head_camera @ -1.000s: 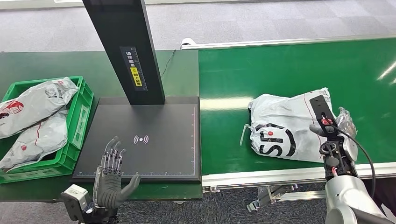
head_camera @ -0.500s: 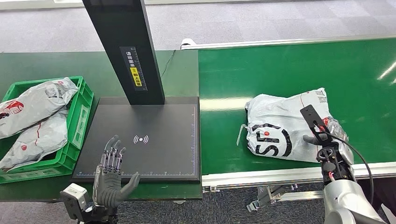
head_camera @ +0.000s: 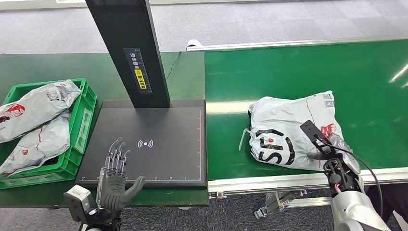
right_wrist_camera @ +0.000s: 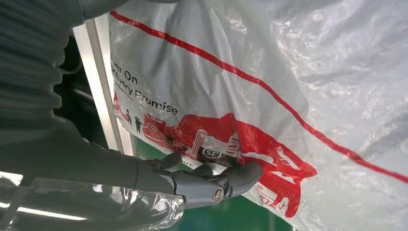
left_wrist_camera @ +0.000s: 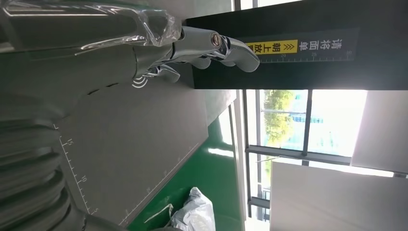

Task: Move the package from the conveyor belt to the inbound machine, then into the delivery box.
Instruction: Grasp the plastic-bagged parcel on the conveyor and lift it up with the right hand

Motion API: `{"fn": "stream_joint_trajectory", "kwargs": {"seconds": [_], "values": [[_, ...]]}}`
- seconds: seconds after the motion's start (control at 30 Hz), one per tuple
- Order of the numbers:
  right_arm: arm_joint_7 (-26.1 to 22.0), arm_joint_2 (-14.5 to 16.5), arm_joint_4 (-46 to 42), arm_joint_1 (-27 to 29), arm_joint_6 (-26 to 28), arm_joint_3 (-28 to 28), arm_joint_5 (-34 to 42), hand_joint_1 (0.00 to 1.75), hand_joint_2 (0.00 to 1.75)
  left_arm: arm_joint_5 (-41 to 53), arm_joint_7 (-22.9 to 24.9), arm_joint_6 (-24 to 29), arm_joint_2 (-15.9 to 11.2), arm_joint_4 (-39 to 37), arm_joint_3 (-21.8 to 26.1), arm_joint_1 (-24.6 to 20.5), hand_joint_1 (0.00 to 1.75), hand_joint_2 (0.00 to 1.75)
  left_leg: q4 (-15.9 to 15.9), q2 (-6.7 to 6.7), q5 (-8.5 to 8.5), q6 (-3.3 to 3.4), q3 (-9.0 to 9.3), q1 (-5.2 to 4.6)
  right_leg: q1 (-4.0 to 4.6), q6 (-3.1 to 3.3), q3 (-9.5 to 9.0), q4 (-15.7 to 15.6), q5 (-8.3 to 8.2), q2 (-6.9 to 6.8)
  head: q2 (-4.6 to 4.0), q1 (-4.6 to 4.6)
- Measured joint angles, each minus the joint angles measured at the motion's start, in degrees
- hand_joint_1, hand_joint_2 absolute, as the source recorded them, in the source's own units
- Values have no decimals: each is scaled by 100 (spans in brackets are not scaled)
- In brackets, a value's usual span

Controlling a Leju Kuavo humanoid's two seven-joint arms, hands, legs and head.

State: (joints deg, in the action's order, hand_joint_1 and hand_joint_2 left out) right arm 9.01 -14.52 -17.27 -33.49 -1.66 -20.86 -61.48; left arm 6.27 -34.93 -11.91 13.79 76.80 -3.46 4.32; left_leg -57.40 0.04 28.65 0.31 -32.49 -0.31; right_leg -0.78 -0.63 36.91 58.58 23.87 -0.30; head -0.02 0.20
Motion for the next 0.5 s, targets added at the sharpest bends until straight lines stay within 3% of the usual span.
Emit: {"fn": "stream_joint_trajectory", "kwargs": {"seconds": [0.17,0.2,0.3,0.33,0.5], "values": [[-4,18,6,39,-303,28,-306,0,175,-29,-13,-66,0,-70,31,-44,0,175,0,0,0,0,1,0,0,0,0,0,0,0,1,1],[-4,23,7,41,-342,33,-346,12,175,-34,-18,-73,-1,-86,34,-47,0,175,0,0,0,0,1,0,0,0,0,0,0,0,0,1],[-3,41,14,44,-430,48,-442,140,175,-39,-28,-80,-2,-131,38,-55,0,175,0,0,0,0,1,0,0,0,-1,0,0,0,0,1],[-7,51,16,47,-440,50,-465,171,175,-41,-29,-81,-2,-145,38,-59,0,175,0,0,0,0,1,0,0,0,-1,0,0,0,0,1],[-51,100,18,47,-457,51,-557,175,175,-44,-31,-87,-2,-185,43,-71,0,175,0,0,0,0,3,0,0,0,-3,0,0,0,1,1]]}}
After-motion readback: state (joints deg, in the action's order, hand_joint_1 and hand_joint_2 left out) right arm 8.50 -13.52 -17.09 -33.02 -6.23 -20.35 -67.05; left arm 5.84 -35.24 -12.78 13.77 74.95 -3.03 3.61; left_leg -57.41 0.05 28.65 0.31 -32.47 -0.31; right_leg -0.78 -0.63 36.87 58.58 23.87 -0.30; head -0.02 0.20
